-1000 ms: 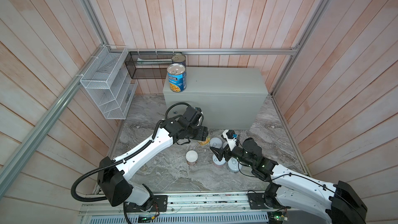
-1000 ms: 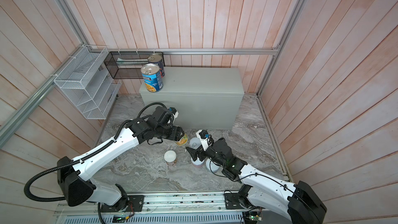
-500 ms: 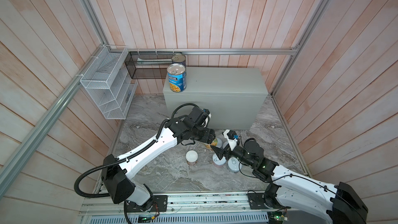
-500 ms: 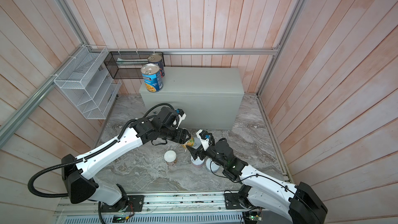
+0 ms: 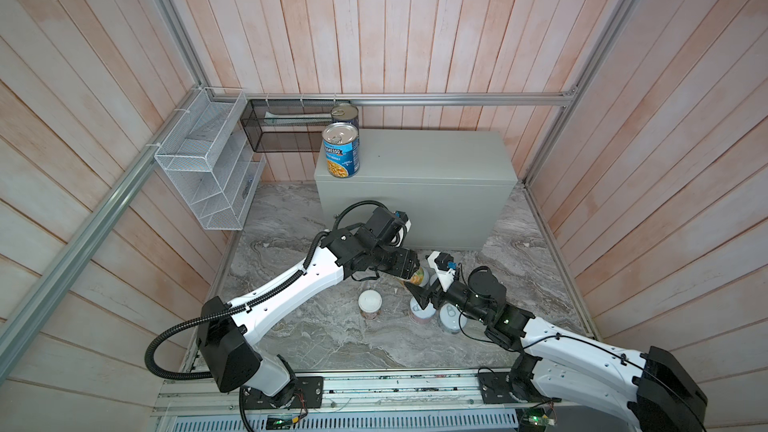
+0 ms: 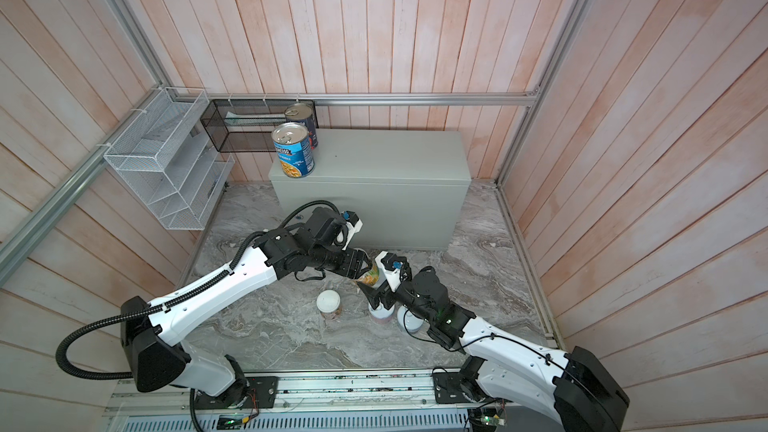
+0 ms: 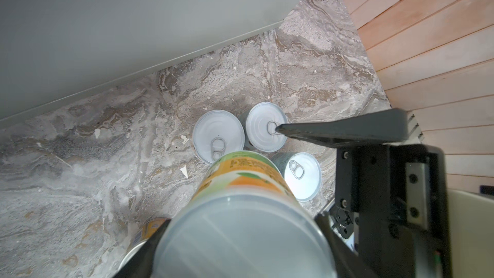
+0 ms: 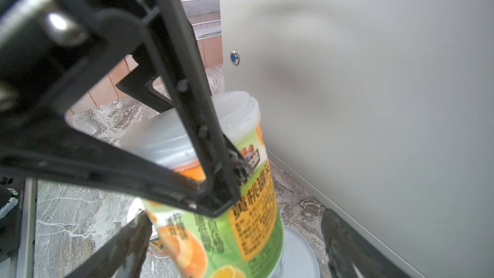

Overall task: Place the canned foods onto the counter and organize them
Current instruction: 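Close the right gripper on the fruit canister held by the left gripper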

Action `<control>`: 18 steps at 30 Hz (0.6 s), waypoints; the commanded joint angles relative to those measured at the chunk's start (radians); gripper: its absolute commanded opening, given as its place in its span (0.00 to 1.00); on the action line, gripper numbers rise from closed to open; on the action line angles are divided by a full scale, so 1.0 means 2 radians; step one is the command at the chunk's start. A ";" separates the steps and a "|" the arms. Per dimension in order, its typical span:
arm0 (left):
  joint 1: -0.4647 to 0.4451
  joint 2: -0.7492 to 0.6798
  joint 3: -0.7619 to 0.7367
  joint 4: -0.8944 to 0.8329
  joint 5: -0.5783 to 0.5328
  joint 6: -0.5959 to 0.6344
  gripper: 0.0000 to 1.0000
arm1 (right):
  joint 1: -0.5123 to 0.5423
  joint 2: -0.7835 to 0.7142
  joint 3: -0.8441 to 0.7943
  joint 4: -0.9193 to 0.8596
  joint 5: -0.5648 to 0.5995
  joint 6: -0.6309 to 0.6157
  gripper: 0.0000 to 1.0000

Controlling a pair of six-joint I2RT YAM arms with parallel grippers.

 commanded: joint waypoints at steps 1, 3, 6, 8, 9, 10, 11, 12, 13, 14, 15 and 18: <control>-0.010 -0.017 -0.001 0.028 0.050 -0.007 0.52 | -0.001 0.008 0.004 0.020 0.019 -0.009 0.98; -0.010 -0.017 -0.003 0.030 0.054 -0.007 0.52 | -0.001 0.012 0.005 0.022 0.020 -0.010 0.98; -0.009 -0.017 -0.008 0.032 0.060 -0.007 0.52 | -0.001 0.016 0.007 0.026 0.018 -0.012 0.98; -0.010 -0.016 -0.012 0.033 0.064 -0.007 0.52 | -0.001 0.019 0.008 0.029 0.018 -0.012 0.98; -0.010 -0.016 -0.014 0.034 0.065 -0.007 0.52 | -0.002 0.020 0.008 0.031 0.019 -0.013 0.98; -0.010 -0.015 -0.016 0.034 0.066 -0.007 0.52 | -0.001 0.020 0.008 0.032 0.020 -0.013 0.98; -0.010 -0.015 -0.020 0.035 0.067 -0.007 0.51 | -0.001 0.020 0.008 0.035 0.021 -0.013 0.98; -0.010 -0.015 -0.021 0.037 0.068 -0.007 0.52 | -0.001 0.020 0.008 0.036 0.020 -0.014 0.98; -0.010 -0.014 -0.024 0.039 0.069 -0.008 0.52 | -0.001 0.020 0.007 0.038 0.021 -0.015 0.98; -0.010 -0.014 -0.027 0.043 0.071 -0.010 0.52 | 0.000 0.020 0.007 0.039 0.021 -0.016 0.98; -0.010 -0.015 -0.029 0.045 0.074 -0.010 0.52 | -0.001 0.020 0.006 0.041 0.020 -0.017 0.98; -0.010 -0.012 -0.031 0.047 0.083 -0.012 0.51 | 0.000 0.021 0.005 0.046 0.019 -0.023 0.98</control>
